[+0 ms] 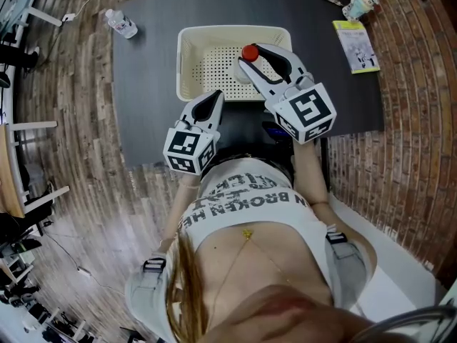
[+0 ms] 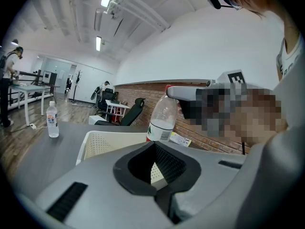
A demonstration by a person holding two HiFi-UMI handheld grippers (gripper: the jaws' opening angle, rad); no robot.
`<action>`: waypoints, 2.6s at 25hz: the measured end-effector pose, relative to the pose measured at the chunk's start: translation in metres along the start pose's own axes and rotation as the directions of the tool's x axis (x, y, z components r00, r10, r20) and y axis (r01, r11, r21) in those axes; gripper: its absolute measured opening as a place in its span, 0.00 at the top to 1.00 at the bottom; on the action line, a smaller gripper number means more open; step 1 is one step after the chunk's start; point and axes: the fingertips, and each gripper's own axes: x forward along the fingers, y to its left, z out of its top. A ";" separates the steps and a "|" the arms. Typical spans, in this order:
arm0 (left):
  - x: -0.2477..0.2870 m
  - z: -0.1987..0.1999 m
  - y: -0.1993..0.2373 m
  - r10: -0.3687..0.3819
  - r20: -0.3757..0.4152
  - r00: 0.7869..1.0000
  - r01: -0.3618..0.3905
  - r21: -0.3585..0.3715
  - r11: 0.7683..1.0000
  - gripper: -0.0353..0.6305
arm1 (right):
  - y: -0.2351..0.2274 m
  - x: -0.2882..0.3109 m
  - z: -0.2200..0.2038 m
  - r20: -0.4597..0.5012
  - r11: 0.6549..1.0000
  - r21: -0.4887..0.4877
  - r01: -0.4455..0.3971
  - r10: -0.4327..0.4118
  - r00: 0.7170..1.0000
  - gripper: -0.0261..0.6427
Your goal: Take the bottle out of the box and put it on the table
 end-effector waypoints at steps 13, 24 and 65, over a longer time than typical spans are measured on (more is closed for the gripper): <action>0.003 -0.008 -0.017 -0.059 -0.031 0.998 0.060 0.011 0.998 0.95 | -0.014 -0.034 -0.003 0.012 0.995 0.023 0.099 -0.100 0.995 0.75; 0.015 -0.012 -0.035 -0.092 -0.047 0.995 0.092 -0.002 0.996 0.95 | -0.061 -0.092 -0.008 0.026 0.965 0.071 0.254 -0.256 0.966 0.75; 0.018 -0.020 -0.025 -0.053 -0.053 0.997 0.052 -0.016 0.999 0.95 | -0.144 -0.153 -0.082 -0.122 0.859 0.072 0.507 -0.497 0.859 0.75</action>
